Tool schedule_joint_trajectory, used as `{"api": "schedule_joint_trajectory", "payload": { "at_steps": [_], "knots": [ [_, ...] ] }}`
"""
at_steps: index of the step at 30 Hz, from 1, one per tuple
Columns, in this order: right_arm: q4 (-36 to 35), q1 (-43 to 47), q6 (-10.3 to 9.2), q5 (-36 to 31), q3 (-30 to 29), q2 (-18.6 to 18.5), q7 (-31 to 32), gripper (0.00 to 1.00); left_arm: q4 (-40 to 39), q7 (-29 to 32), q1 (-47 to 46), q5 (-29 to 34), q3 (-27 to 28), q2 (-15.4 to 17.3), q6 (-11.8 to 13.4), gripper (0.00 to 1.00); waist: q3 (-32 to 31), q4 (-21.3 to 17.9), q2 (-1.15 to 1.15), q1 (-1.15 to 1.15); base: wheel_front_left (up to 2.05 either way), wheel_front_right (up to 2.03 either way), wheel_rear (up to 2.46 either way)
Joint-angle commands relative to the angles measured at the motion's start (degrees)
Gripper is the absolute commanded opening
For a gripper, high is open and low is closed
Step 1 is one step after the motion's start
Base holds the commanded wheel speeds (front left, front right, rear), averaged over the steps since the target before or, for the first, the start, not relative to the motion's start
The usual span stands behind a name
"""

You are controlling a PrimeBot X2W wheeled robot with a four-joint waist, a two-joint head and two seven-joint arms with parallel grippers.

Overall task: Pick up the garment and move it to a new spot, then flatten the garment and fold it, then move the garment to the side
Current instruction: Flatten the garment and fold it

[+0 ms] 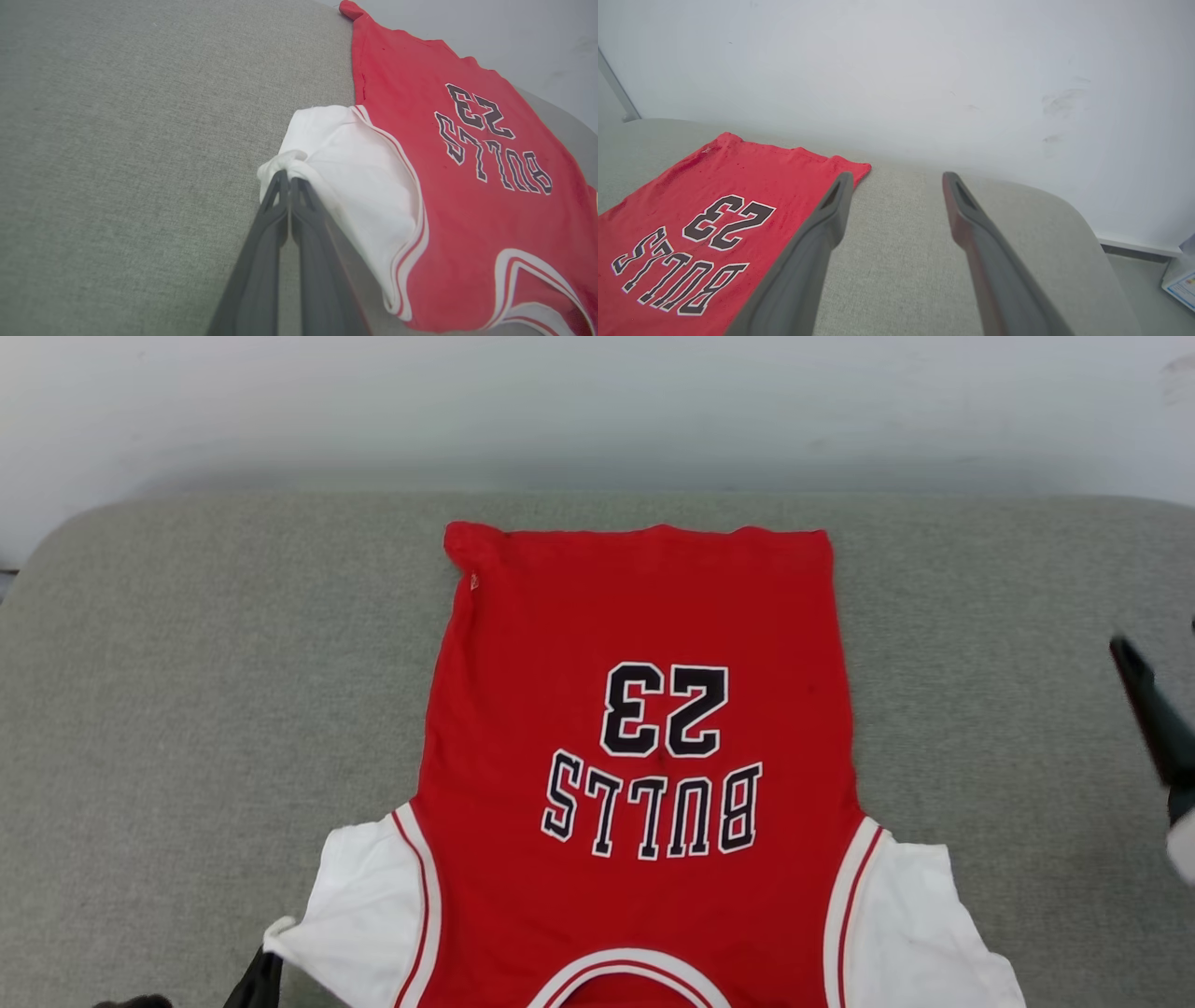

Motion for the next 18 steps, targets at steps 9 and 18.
{"api": "schedule_joint_trajectory", "payload": {
  "at_steps": [9,18],
  "knots": [
    [3.24,-22.57,-0.06,-2.04,4.58,-1.23,18.5,1.0,-0.81,-0.21,-8.73,3.68,-2.34,-1.64,-1.86,0.0,7.1,6.76,0.0,0.0,0.0,0.0,0.0],
    [15.24,-39.83,-0.06,-2.02,12.38,-3.95,42.93,1.0,1.42,-0.27,-16.11,6.56,-4.47,-6.56,-4.96,0.0,13.47,13.3,0.0,0.0,0.0,0.0,0.0]
  ]
}}
